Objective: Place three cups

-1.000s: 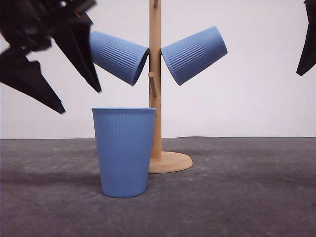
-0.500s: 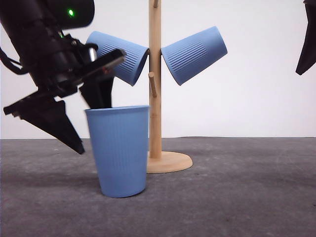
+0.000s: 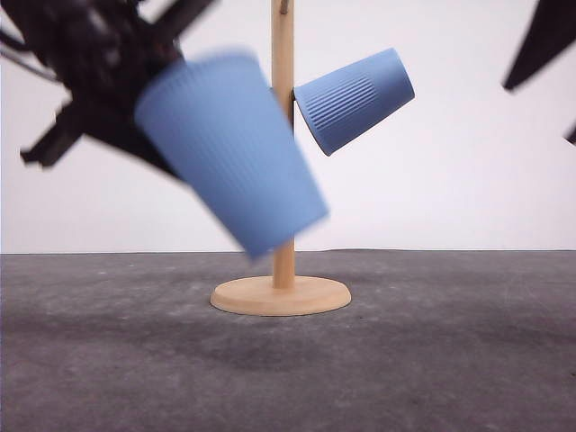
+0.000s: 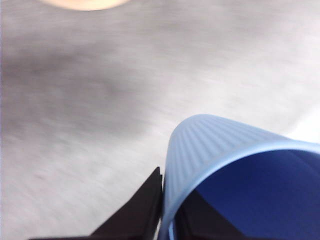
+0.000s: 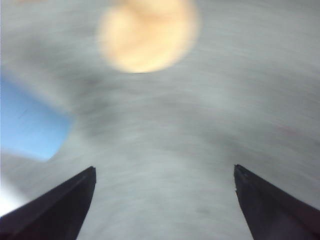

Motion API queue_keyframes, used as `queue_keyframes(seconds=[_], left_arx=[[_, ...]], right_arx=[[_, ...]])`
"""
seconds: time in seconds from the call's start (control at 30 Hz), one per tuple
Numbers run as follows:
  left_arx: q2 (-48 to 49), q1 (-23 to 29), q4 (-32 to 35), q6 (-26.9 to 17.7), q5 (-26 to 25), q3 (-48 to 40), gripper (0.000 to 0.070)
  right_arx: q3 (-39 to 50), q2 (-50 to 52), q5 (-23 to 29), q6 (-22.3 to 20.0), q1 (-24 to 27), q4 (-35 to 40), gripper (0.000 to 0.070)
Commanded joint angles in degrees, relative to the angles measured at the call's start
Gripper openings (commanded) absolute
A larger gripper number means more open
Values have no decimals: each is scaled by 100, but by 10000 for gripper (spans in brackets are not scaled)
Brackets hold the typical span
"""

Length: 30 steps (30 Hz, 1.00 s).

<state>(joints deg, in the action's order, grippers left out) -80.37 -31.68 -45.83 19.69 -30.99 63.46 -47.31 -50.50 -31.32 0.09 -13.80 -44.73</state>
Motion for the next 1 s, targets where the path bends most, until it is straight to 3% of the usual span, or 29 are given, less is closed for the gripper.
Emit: queue_keyframes(seconds=[0.0,0.1,0.2,0.37,0.6,0.83,0.97], left_arx=[[-77,-26,-366,-478,-175,319,0],[-78,-54,-894,-778,-226,718,0],[-78,-96,-1291,-962,-341,1067,0],[-78,-220,-1527,-1010,-523,1457,0],[-93,-675,-1270,-732,-526,1515,0],[-96,-1095,-540,-183,-704,1515,0],[-100,-1290,-379,-91,-698,1515,0]], right_arx=[[-57,43,-234,-295,-307,16,546],[-57,147,-602,-399,-848,33,546],[-57,159,-636,-462,-1320,98,555],[-57,153,-637,-478,-1844,423,628],[-59,142,-570,-365,-2379,851,632],[-59,110,-306,-349,-2727,868,632],[-59,66,-124,-348,-2850,858,612]])
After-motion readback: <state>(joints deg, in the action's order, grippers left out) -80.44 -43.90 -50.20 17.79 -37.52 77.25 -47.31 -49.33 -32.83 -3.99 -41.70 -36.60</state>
